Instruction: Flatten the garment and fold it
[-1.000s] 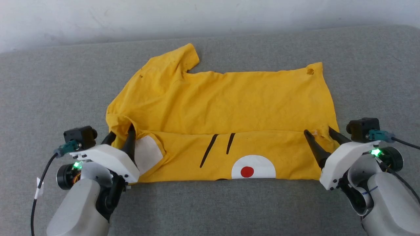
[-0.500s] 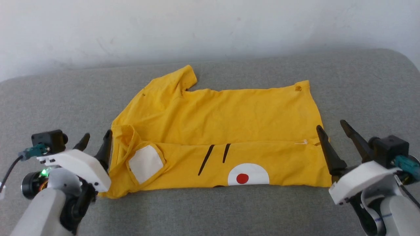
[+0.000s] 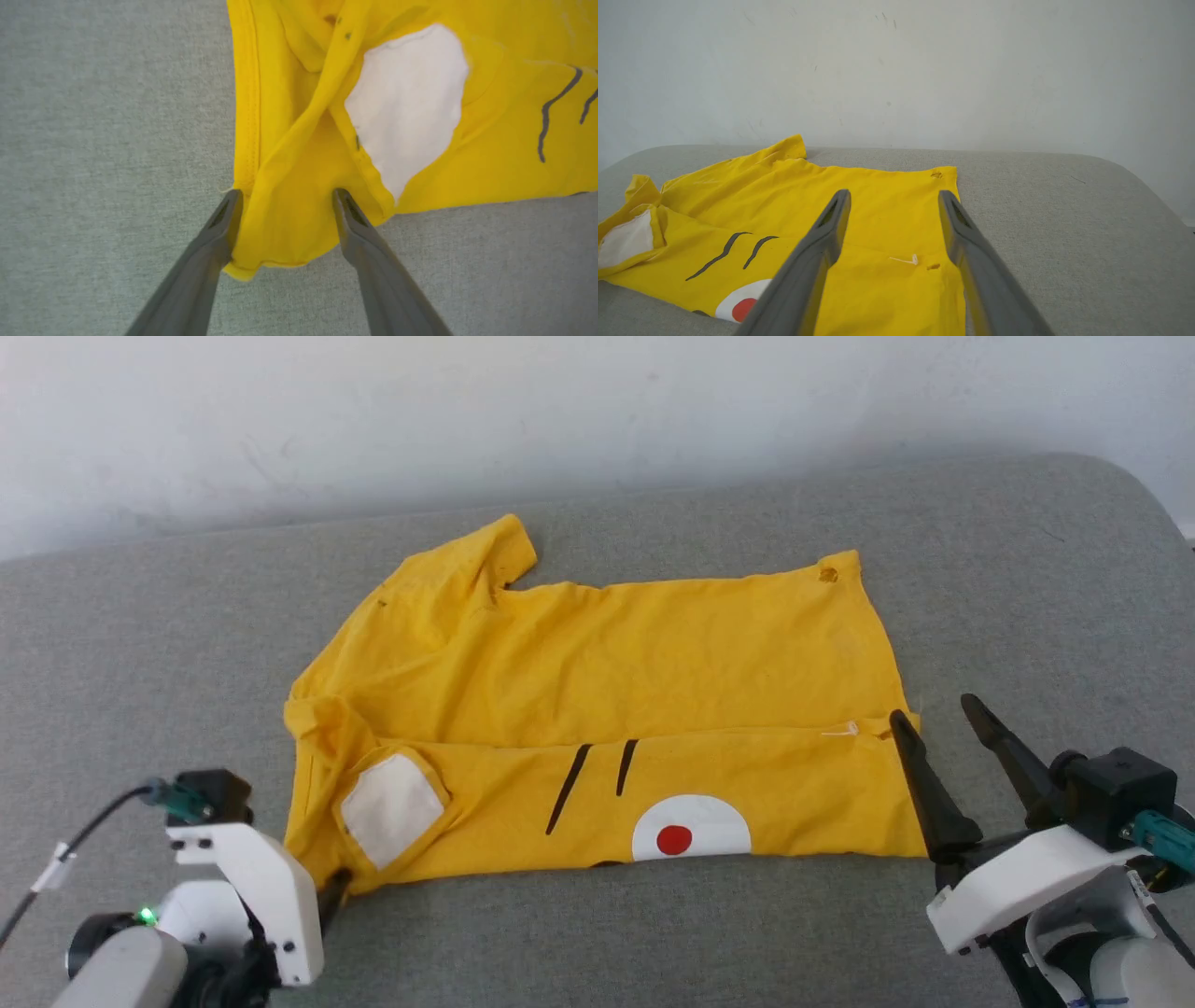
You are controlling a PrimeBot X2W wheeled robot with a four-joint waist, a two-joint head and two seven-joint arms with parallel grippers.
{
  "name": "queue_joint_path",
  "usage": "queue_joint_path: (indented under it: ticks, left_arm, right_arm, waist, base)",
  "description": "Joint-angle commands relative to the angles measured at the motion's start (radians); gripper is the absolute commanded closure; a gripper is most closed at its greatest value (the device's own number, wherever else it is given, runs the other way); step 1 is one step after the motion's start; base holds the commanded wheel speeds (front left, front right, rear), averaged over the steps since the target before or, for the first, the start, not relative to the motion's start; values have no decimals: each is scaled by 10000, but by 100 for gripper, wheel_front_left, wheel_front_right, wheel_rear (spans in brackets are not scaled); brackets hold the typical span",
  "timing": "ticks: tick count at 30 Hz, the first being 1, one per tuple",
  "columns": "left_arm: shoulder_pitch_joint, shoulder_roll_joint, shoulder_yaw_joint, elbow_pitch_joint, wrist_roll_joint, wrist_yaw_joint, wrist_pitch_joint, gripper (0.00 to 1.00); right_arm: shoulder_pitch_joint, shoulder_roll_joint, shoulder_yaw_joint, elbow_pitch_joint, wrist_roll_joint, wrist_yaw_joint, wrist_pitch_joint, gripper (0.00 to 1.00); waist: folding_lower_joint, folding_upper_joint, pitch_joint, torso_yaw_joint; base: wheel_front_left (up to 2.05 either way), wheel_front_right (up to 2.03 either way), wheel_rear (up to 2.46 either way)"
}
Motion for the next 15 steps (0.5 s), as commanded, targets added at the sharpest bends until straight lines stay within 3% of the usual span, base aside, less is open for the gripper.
queue_joint_path:
  ticks: [1, 5, 8, 15]
  left_arm:
    - [-42, -27, -257, 241, 156, 84, 218, 0]
    - [-203, -399, -758, 880, 96, -77, 679, 0]
    - [-233, -674, -1071, 1216, -54, -342, 943, 100]
    - [-178, -918, -997, 1578, -410, -726, 659, 100]
  right_arm:
    - [86, 66, -16, -111, -20, -9, 63, 0]
    - [114, 69, -102, -96, 71, -9, 247, 0]
    - [140, -6, -268, -7, 234, -9, 553, 0]
    - [33, -485, -696, 885, 1247, -9, 2335, 0]
  waist:
    - [0, -1, 123, -92]
    - [0, -1, 181, -164]
    - [0, -1, 170, -213]
    - [0, -1, 130, -195]
  base:
    - [0, 0, 0]
    - [0, 0, 0]
    - [0, 0, 0]
    - [0, 0, 0]
